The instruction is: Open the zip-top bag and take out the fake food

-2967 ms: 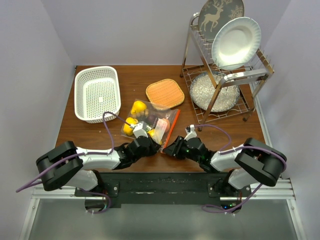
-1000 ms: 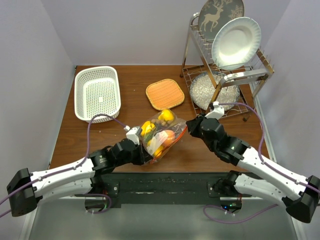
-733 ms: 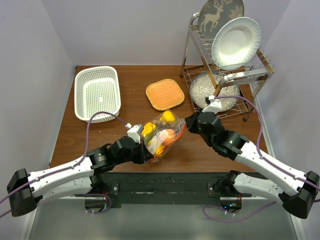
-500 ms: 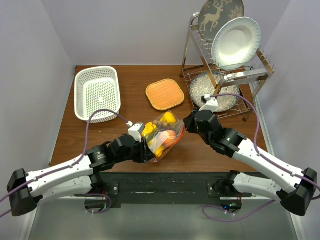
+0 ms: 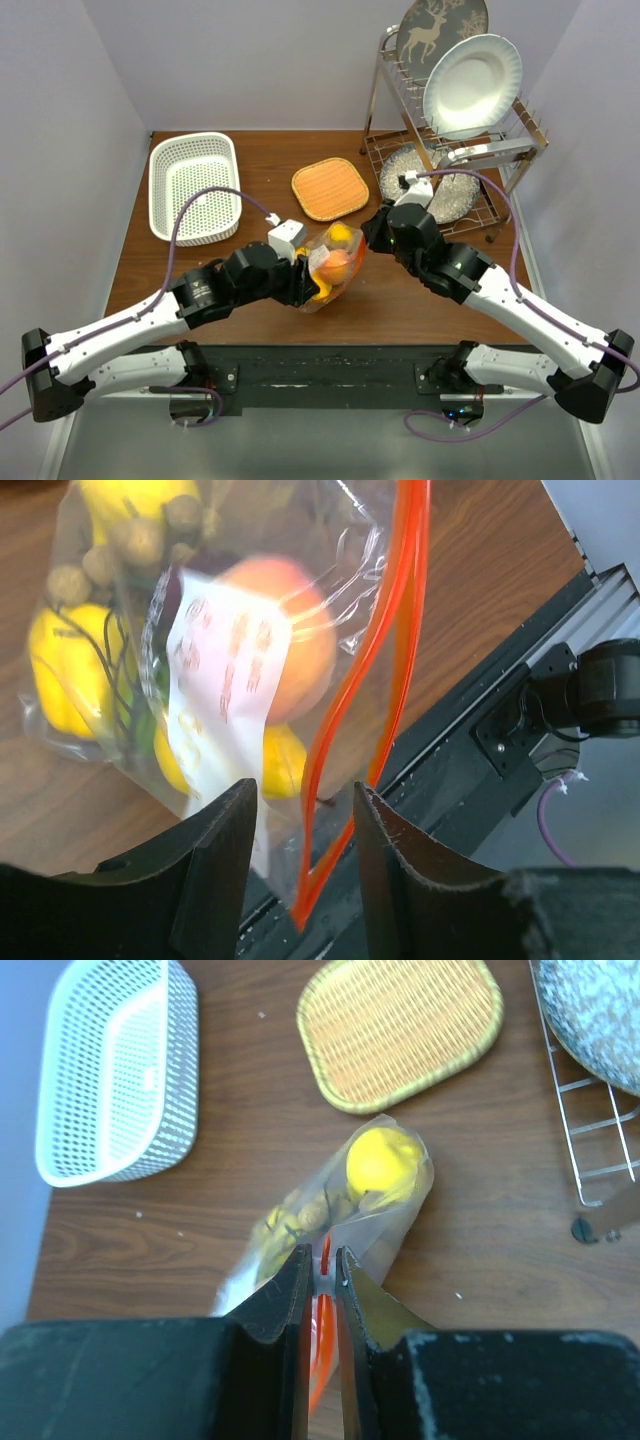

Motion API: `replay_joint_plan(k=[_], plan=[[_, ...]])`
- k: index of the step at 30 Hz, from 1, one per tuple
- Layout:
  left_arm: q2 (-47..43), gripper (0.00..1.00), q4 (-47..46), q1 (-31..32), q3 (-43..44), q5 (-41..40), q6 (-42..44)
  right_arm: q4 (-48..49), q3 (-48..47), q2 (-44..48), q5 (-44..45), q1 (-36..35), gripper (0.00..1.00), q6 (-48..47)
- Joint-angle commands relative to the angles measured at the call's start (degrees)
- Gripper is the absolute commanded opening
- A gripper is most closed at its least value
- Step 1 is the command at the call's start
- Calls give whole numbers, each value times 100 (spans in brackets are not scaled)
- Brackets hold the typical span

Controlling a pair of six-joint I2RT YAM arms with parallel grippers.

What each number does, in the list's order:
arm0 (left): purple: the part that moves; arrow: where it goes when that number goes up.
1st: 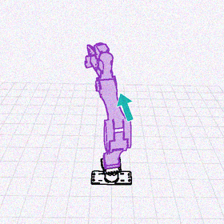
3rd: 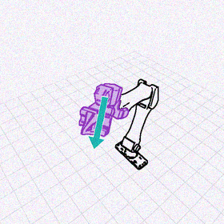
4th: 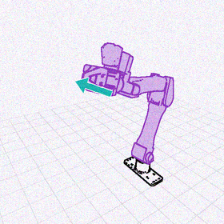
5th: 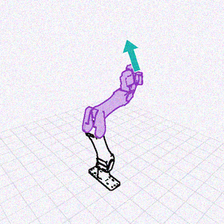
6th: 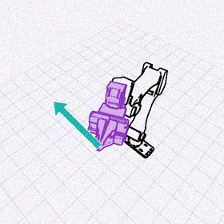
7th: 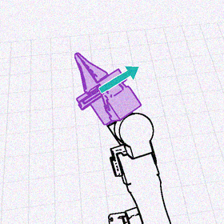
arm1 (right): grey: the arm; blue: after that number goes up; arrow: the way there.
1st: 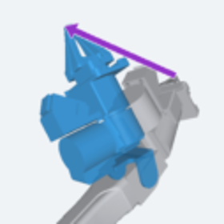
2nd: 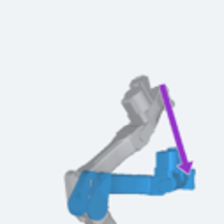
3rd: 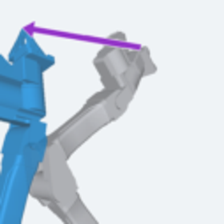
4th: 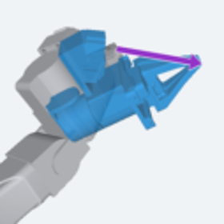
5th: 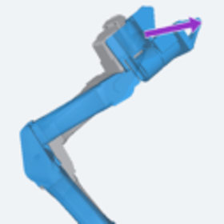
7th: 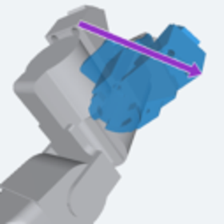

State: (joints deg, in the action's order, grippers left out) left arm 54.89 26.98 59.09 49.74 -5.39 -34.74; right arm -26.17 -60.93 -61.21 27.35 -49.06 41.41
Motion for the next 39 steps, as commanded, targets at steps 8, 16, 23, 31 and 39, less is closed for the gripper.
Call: replay_joint_plan(k=[8,16,23,31,39], plan=[[847,49,369,59,1055,-569,1241,-54,-798,-321,-169,10,0,-247],[1102,58,272,585,1196,-724,1312,-99,-1026,-585,-204,10,0,-282],[1427,53,290,841,1249,-1807,1057,-55,-1027,-629,-336,10,0,-239],[1832,50,194,1042,1389,-2168,1119,-107,-1009,-594,-248,10,0,-212],[1964,3,229,1201,1487,-2931,777,-160,-877,-515,-178,10,1,-221]])
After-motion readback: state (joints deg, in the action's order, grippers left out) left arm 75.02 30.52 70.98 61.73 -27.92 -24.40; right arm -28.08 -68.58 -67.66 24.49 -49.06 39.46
